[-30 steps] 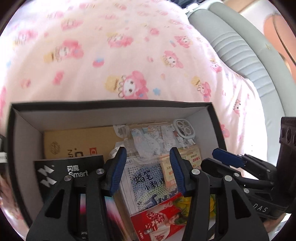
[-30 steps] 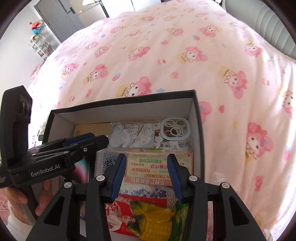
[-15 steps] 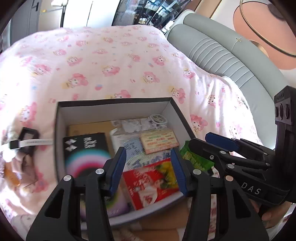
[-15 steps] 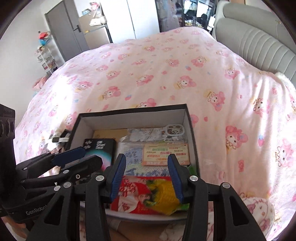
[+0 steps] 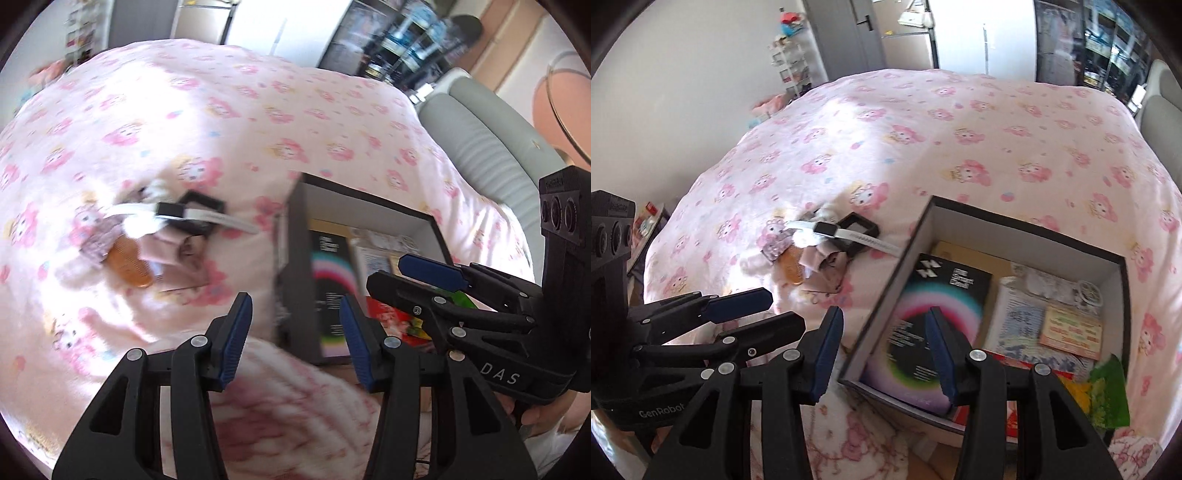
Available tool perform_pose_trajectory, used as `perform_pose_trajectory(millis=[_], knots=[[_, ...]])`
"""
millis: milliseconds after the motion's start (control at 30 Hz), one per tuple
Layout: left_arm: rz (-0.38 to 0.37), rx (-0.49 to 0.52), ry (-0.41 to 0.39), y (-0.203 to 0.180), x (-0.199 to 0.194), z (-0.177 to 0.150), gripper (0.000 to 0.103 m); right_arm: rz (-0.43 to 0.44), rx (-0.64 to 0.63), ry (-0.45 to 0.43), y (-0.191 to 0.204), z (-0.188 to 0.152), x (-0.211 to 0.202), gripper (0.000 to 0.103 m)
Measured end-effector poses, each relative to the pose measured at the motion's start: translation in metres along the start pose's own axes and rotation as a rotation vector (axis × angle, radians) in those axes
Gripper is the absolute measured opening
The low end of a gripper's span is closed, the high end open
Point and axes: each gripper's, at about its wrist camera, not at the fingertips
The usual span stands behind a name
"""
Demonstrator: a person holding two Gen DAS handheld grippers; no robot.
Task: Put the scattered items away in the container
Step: 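Withdraw both tools from the box toward the remaining pile, then close both tools on the beige cloth item in the pile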
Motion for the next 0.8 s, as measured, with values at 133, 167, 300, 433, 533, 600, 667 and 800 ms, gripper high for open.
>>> perform_pose_trajectory(millis=[133,167,300,433,533,600,667,800], knots=[[0.005,-0.104,-0.008,0.045,-0.005,-0.002,0.05,0.069,-0.065,0.046,0.037,0.015,0.029,0.043],[0.006,-0.131,-0.011,0.056,-0.005,-0.002,0.05,0.086,-0.078,0.06,0.043,0.019,0.037,0.043],[0.041,-0.205,-0.007,0.092,0.002,0.0,0.051,0.168,-0.097,0.127,0.061,0.032,0.07,0.043],[0.088,-0.287,0.02,0.134,0.024,0.0,0.051,0.165,-0.063,0.173,0.059,0.046,0.101,0.043],[0.096,-0.361,0.06,0.167,0.046,-0.002,0.05,0.163,-0.05,0.244,0.058,0.059,0.132,0.043],[0.071,-0.404,0.076,0.183,0.056,-0.002,0.05,0.174,-0.061,0.289,0.063,0.066,0.15,0.043],[0.039,-0.434,0.085,0.195,0.064,0.0,0.05,0.181,-0.083,0.33,0.07,0.069,0.167,0.043],[-0.018,-0.463,0.122,0.208,0.084,0.004,0.05,0.145,-0.118,0.433,0.079,0.067,0.206,0.043]])
Point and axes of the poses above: each gripper's, at about its wrist camera, not at the fingertips, and x roughly the way its jaws point, y to its left, z to its top, and after that the axes turned 1 degree about -y, right-handed
